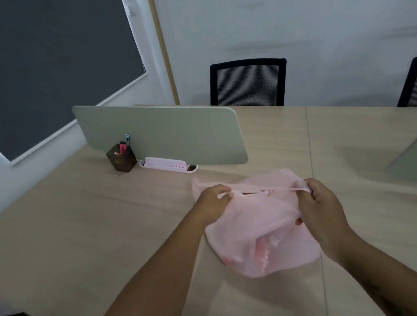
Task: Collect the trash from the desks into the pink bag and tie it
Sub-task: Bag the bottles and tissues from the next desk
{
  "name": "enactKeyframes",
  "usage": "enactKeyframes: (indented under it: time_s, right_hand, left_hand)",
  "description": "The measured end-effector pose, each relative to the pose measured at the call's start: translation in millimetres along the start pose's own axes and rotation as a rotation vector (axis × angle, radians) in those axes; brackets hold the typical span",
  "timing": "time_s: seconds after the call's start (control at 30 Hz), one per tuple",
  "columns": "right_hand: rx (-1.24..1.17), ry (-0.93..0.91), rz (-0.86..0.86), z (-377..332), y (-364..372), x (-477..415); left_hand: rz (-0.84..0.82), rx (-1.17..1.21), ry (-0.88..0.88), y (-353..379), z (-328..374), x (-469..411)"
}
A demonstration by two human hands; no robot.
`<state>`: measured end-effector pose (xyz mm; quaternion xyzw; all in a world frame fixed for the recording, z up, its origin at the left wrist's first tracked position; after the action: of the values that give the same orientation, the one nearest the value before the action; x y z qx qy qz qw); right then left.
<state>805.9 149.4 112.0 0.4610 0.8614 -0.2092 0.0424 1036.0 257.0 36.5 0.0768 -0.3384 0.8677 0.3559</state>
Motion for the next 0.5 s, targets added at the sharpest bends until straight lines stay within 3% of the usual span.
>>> enactKeyframes:
  time_s: [0.17, 0.33, 0.4, 0.5]
  right_hand:
    - [0.015, -0.078, -0.129, -8, -43, 27]
    - [0.133, -0.159, -0.11, -16, -94, 30]
    - [0.272, -0.191, -0.071, -18, -112, 20]
    - [0.556, -0.26, -0.058, -34, -137, 0]
  left_hand:
    - [0.413, -0.245, -0.017, -20, -11, 33]
    - [0.346, -0.708, 0.012, 12, -6, 50]
    - [0.422, -0.662, 0.0, 7, -5, 57]
    - [0.473, -0.287, 0.058, -19, 22, 69]
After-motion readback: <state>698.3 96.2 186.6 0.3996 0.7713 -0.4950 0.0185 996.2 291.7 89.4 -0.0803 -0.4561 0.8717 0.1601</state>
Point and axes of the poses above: each hand's wrist, its own x-axis away from the middle knuckle, its own y-axis out of the palm, z = x × y, the point moved 7 cm from there along -x, towards the middle knuckle, and after that the axes turned 15 degrees about -y, right-handed, at the moved point
